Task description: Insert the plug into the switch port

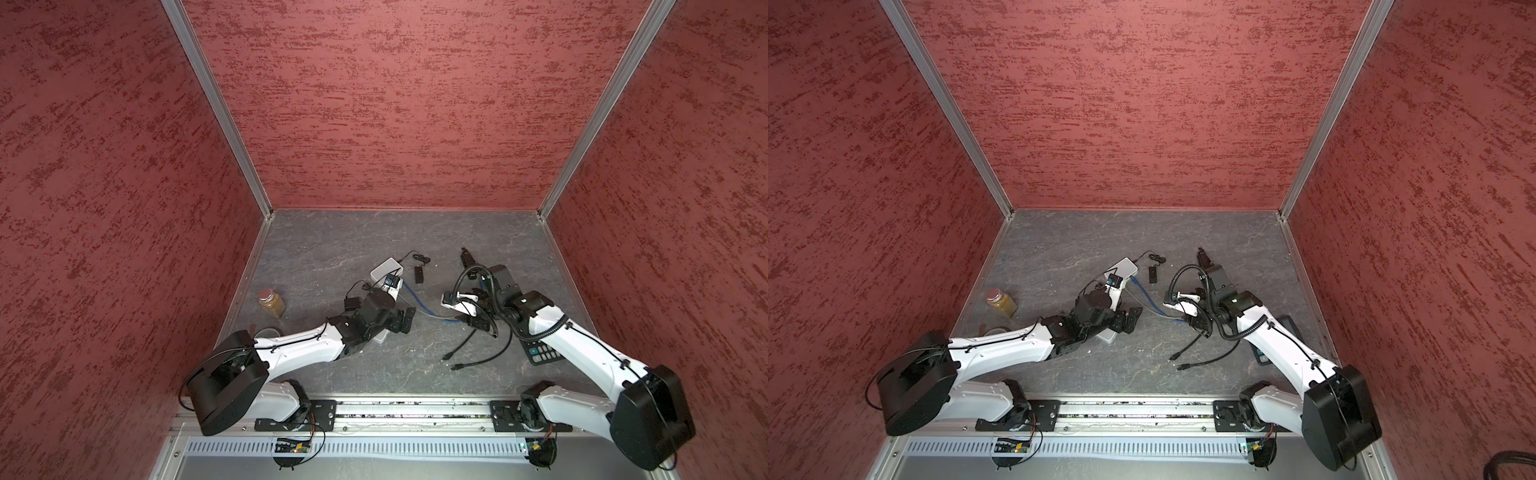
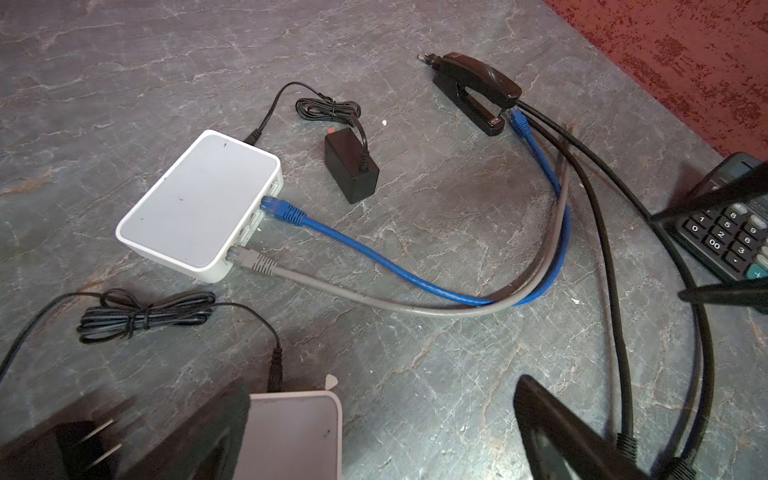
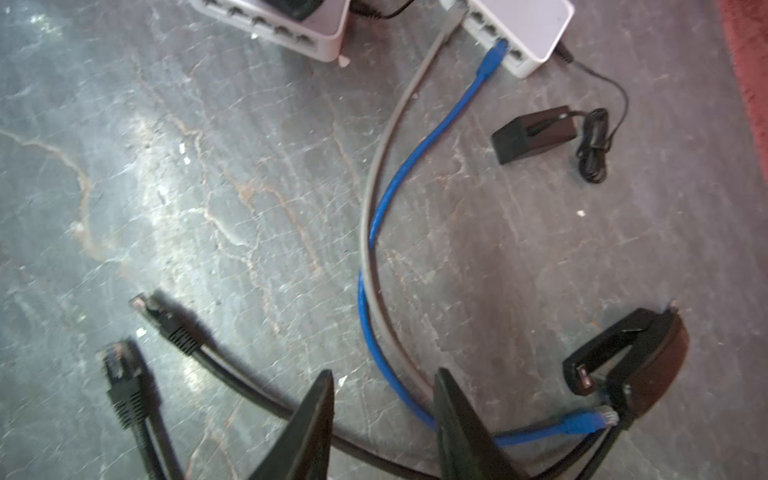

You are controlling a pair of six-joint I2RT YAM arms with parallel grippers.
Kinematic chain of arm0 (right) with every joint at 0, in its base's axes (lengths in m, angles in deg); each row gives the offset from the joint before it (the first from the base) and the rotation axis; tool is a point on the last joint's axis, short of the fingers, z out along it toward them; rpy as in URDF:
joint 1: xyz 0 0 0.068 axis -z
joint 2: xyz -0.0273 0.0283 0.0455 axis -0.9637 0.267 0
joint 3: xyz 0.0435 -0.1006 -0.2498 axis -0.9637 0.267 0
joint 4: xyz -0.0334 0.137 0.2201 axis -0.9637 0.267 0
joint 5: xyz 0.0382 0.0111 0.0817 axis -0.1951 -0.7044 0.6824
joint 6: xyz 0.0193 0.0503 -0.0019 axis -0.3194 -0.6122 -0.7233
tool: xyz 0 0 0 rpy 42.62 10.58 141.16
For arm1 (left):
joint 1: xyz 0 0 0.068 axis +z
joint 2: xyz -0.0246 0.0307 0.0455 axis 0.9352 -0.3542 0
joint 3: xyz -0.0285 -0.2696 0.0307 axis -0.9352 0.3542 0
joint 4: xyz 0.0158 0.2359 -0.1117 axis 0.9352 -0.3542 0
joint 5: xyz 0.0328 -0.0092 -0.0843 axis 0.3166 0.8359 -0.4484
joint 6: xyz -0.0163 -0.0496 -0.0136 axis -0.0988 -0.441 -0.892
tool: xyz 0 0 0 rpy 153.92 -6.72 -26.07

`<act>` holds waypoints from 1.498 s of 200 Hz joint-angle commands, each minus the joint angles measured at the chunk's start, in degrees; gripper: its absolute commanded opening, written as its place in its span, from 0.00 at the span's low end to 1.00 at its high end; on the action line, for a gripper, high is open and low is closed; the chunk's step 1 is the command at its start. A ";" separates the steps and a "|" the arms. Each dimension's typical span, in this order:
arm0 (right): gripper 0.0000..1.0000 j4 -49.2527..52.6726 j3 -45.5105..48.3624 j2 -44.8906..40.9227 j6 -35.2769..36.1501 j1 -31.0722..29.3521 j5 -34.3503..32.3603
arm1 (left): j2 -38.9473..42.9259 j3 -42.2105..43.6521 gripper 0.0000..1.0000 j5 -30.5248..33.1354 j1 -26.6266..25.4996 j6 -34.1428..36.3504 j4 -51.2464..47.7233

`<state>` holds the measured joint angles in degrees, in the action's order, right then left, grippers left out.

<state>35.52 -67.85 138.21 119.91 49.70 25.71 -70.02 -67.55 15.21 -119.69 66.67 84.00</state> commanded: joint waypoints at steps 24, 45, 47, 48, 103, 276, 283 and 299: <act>0.41 9.47 2.61 -2.76 5.72 -0.32 4.12 | -0.19 1.28 1.00 1.09 -0.19 0.24 1.68; 0.40 6.95 4.46 -3.41 5.70 -1.17 4.90 | 0.01 1.84 1.00 1.28 -0.18 -0.21 2.64; 0.40 6.72 4.69 -3.43 5.85 -1.41 4.89 | 0.05 1.89 1.00 1.28 -0.19 -0.24 2.69; 0.40 6.62 4.87 -3.43 5.92 -1.52 4.90 | 0.06 1.87 1.00 1.28 -0.19 -0.24 2.74; 0.35 -0.37 8.92 -1.28 6.43 -3.93 6.07 | 0.25 2.40 1.00 2.16 -0.17 0.98 5.39; 0.30 -7.74 11.48 10.59 5.42 -9.62 4.73 | -1.26 3.77 1.00 -0.90 2.09 1.94 8.11; 0.26 -7.65 11.26 10.87 5.08 -9.72 4.91 | -1.39 3.63 1.00 -1.10 2.18 2.03 8.27; 0.14 -7.74 10.71 11.25 4.25 -9.81 5.81 | -1.43 3.78 1.00 -1.48 2.19 2.77 8.45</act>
<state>28.42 -56.53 148.20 124.15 40.41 30.56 -70.88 -64.38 14.93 -117.90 67.83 90.88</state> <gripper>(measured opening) 0.207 0.996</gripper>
